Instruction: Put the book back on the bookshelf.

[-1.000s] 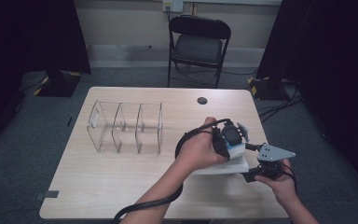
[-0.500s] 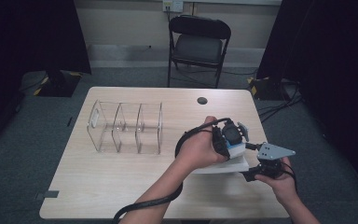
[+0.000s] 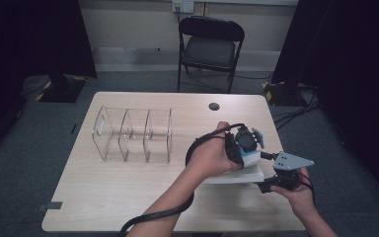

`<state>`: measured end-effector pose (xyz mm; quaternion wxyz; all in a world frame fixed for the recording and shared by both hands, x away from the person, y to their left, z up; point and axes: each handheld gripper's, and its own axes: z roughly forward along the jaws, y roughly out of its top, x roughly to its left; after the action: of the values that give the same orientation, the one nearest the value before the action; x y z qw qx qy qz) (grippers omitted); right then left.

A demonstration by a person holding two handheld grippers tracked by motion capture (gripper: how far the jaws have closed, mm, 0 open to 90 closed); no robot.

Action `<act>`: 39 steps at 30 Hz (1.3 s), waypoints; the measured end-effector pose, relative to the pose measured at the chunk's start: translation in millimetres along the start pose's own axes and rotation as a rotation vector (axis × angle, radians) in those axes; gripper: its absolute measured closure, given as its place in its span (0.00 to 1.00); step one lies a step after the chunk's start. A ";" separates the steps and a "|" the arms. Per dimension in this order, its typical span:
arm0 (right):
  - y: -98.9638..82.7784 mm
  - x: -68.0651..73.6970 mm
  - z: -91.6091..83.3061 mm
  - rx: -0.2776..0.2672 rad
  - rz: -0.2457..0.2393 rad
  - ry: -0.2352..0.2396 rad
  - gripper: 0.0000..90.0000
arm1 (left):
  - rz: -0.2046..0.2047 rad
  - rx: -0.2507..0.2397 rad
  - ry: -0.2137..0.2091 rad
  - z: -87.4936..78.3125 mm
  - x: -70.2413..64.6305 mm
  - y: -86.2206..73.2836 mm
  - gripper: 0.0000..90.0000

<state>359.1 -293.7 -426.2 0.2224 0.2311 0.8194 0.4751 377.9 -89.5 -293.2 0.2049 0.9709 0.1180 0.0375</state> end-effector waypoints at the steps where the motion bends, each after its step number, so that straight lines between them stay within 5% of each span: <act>1: 0.2 0.1 -0.2 -0.001 -0.006 -0.003 0.11 | 0.003 -0.002 0.000 0.6 -0.5 0.6 0.83; 18: 7.4 -0.3 -1.4 -0.006 -0.059 -0.003 0.11 | 0.039 0.000 0.010 -5.1 -1.9 1.6 0.83; 25: 20.1 6.3 -6.0 -0.026 -0.161 0.002 0.11 | 0.052 0.010 -0.008 -16.2 -0.1 4.1 0.83; 32: 20.9 6.5 -0.5 -0.034 -0.179 0.036 0.13 | 0.052 0.013 -0.016 -15.2 -0.8 4.2 0.83; 33: 23.8 8.1 1.0 -0.033 -0.216 0.053 0.19 | 0.049 0.004 -0.009 -14.6 -1.2 4.8 0.83; 39: 26.8 11.9 3.3 -0.028 -0.254 0.093 0.31 | 0.051 0.007 -0.028 -14.0 -0.7 2.2 0.83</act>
<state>356.0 -272.6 -405.8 0.2459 0.0999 0.8447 0.4648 376.0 -86.1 -279.5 0.2018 0.9748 0.0903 0.0288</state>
